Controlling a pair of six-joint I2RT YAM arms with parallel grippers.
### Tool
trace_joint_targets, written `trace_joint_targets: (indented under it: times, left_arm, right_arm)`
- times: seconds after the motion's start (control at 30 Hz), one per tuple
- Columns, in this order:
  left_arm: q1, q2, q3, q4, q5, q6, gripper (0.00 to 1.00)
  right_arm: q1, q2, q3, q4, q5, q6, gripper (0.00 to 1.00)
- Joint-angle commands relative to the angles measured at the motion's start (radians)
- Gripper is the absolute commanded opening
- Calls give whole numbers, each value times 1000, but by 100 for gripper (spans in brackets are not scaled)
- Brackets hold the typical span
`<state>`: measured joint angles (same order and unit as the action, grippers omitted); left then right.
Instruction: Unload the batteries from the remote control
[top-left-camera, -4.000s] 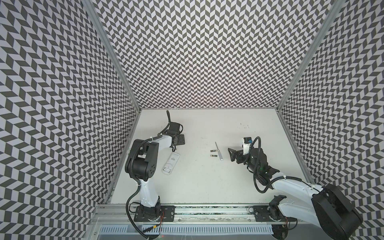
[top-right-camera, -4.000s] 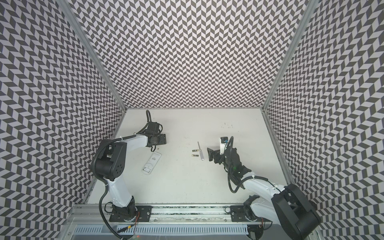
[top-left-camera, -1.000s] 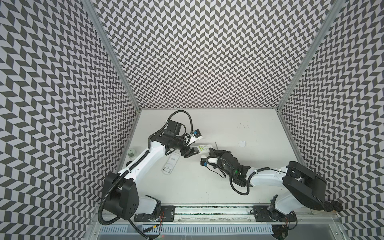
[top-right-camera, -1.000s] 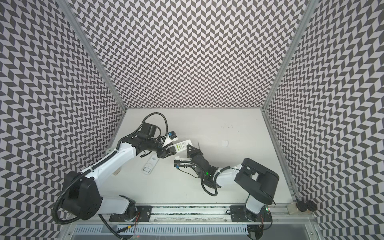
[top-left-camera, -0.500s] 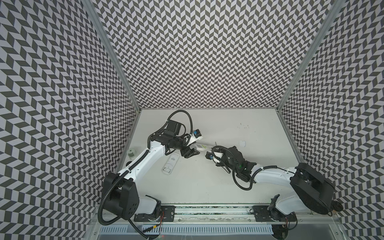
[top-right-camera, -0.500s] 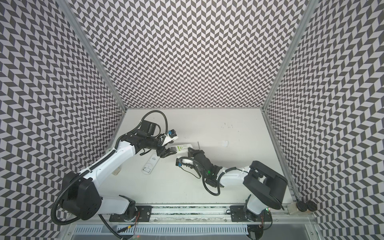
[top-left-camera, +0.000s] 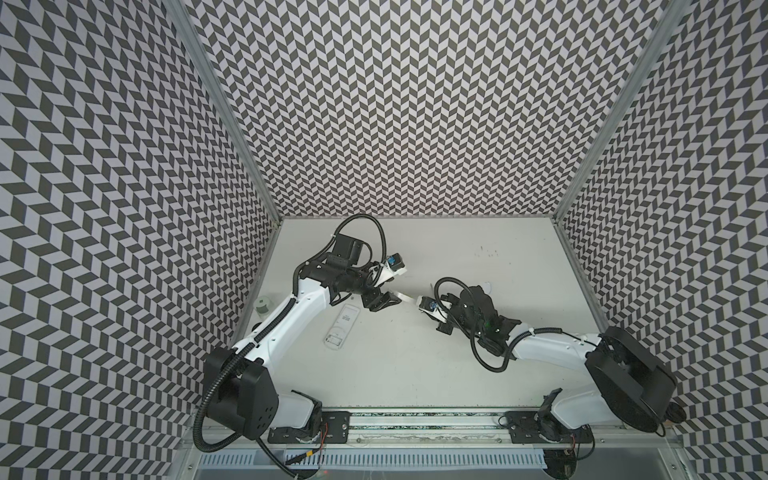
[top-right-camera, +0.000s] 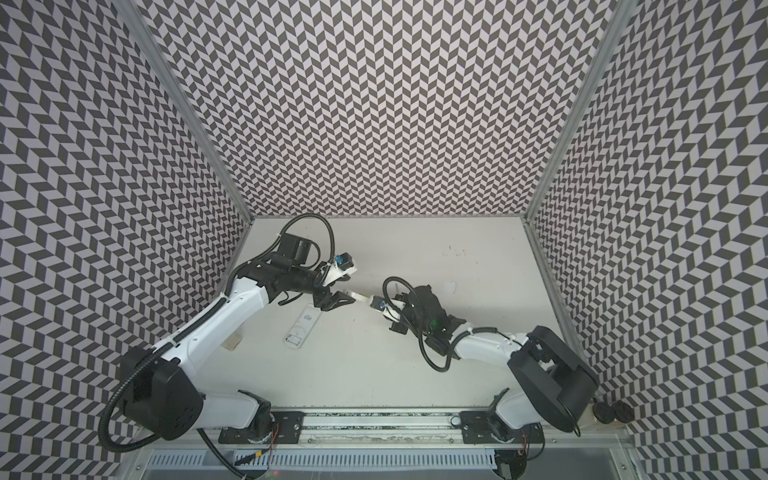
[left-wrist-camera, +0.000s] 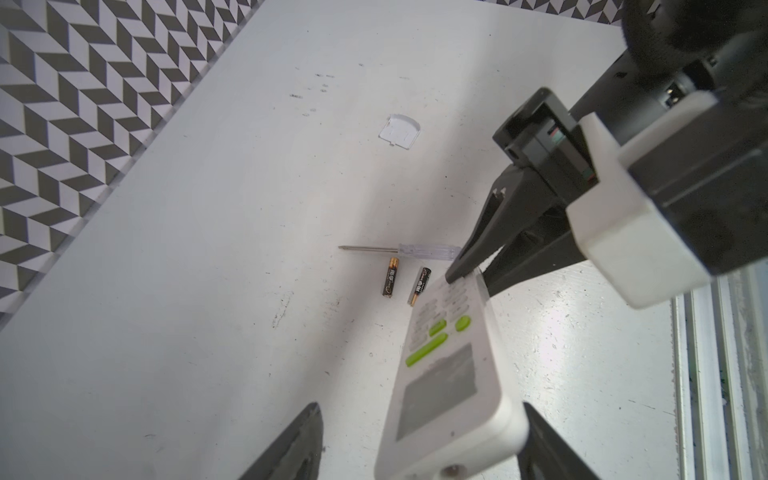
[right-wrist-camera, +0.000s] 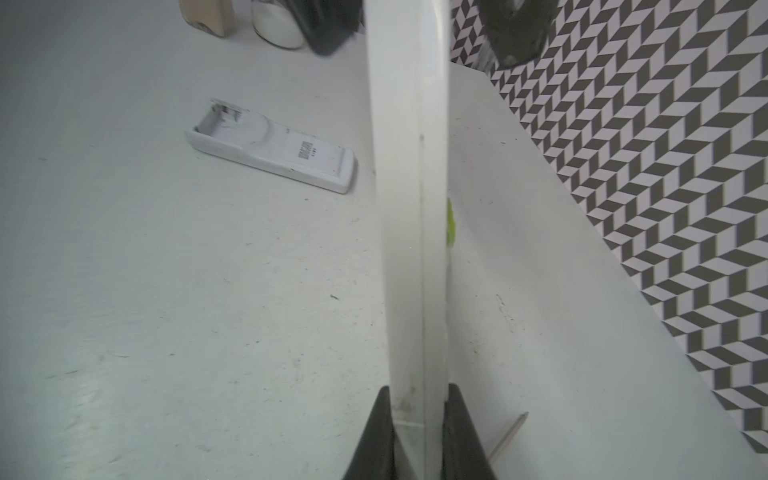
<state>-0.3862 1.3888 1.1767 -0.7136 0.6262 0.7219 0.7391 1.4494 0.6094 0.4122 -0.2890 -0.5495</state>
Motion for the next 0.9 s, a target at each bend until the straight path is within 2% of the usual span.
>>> trace_joint_targets:
  times: [0.0,0.13,0.3,0.43,0.6,0.67,0.77,0.8,0.87]
  left_arm:
    - [-10,2,15,-37,47,32,73]
    - [-10,2,10,-61,101,46,69]
    - [-33,4,-25,-33,99,41,56]
    - [-33,12,-24,-25,114,23,37]
    - [-33,9,-31,-24,111,23,22]
    - [-28,12,-29,-20,119,18,12]
    - [-30,10,-40,-10,119,20,0]
    - [-29,9,-37,-14,118,19,0]
    - [-20,10,-21,-22,114,12,0]
  right_arm:
    - [-20,10,39,44,-295,148,6]
    - [-34,62,87,6,-412,175,5]
    - [-57,77,70,108,-476,268,6]
    - [-71,87,121,32,-522,253,6]
    - [-87,83,89,127,-536,321,6]
    - [-87,81,106,86,-534,297,6]
    - [-90,78,77,155,-526,325,6]
    - [-92,85,77,167,-526,340,8]
    - [-92,91,100,136,-518,348,20]
